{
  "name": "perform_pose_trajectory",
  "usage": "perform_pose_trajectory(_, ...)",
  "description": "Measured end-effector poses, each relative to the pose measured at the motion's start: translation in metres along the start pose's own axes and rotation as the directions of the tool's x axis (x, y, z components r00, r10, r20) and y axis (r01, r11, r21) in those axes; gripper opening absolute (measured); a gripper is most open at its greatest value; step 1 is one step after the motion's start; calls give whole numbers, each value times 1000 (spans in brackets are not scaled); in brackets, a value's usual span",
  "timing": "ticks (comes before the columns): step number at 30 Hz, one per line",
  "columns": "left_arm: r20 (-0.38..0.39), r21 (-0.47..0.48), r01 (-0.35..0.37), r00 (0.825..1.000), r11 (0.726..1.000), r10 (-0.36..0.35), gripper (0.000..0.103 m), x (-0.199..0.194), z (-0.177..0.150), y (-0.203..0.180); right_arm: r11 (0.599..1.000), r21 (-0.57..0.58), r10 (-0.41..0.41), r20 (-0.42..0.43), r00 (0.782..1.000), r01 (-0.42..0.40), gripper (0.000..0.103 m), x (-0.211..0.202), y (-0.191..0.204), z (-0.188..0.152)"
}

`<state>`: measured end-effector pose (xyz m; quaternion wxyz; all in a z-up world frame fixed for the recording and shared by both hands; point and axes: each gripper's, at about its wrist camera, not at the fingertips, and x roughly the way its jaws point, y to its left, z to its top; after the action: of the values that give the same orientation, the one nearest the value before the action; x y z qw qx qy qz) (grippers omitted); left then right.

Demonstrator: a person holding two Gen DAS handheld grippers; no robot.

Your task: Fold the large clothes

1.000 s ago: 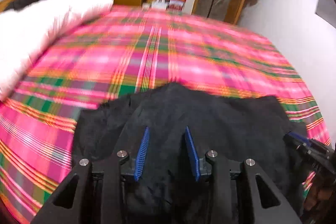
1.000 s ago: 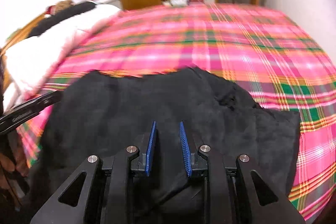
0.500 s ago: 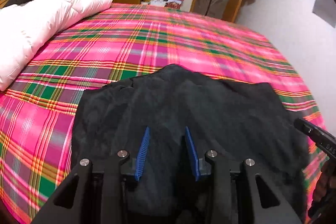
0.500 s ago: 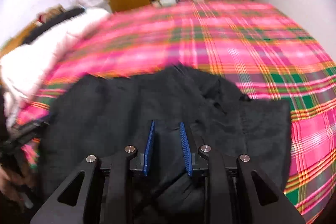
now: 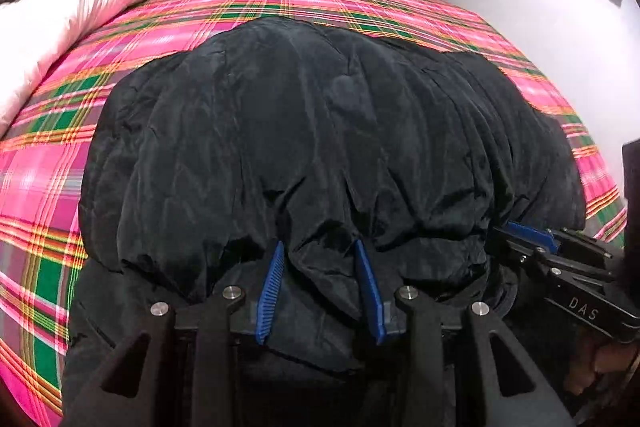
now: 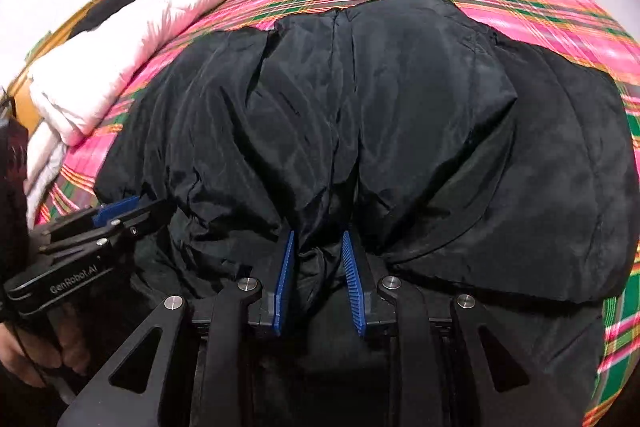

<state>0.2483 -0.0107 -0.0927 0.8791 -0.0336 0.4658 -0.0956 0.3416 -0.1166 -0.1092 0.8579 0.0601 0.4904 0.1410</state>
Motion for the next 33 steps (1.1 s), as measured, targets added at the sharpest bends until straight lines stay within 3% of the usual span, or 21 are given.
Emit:
perform_pose_trajectory(10, 27, 3, -11, 1000, 1000, 11, 41, -2, -6, -5, 1000, -2, -27, -20, 999, 27, 24, -3, 6, -7)
perform_pose_trajectory(17, 79, -4, -13, 997, 1000, 14, 40, -55, -20, -20, 1000, -7, -22, 49, 999, 22, 26, -48, 24, -26)
perform_pose_trajectory(21, 28, 30, -32, 999, 999, 31, 41, -41, -34, -25, 1000, 5, -28, -45, 999, 28, 26, -20, 19, -42)
perform_pose_trajectory(27, 16, -3, -25, 1000, 1000, 25, 42, -26, -32, -21, 1000, 8, -6, -44, 999, 7, 26, -17, 14, -45)
perform_pose_trajectory(33, 18, -18, -27, 999, 999, 28, 42, -41, -35, -24, 999, 34, 12, -45, 999, -11, 29, -45, 1, -50)
